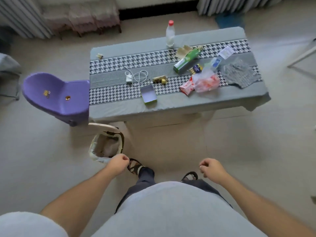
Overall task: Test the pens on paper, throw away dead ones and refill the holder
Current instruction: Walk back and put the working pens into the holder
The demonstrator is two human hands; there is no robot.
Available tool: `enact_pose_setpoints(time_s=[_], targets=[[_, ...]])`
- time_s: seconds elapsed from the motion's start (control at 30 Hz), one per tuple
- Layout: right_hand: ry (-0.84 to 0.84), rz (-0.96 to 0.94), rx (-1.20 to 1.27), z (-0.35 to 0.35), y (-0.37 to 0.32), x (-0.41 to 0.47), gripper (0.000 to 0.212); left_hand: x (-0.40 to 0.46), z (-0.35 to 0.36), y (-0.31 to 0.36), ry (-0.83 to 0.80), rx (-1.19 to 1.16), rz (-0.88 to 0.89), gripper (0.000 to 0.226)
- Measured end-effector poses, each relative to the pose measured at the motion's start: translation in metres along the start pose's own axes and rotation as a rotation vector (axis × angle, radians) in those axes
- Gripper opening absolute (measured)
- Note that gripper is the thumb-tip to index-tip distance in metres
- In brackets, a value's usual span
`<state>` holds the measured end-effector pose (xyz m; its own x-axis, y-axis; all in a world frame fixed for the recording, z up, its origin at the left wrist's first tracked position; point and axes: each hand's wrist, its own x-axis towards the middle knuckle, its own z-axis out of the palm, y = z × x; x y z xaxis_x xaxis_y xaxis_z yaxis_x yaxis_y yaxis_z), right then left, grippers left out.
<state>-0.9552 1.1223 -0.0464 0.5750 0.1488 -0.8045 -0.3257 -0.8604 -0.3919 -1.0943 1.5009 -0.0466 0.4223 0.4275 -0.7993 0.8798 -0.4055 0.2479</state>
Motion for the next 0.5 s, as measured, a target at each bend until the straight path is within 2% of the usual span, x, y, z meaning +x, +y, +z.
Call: enact_pose_setpoints(time_s=[0.27,0.5], targets=[[0.104,0.244,0.322,-0.070,0.185,-0.033,0.017,-0.043,0.085,0.165,-0.078,0.314,0.312,0.012],[0.169,0.402,0.445,-0.105,0.285,-0.072,0.015,-0.046,0.134,0.274,-0.159,0.474,0.373,0.007]])
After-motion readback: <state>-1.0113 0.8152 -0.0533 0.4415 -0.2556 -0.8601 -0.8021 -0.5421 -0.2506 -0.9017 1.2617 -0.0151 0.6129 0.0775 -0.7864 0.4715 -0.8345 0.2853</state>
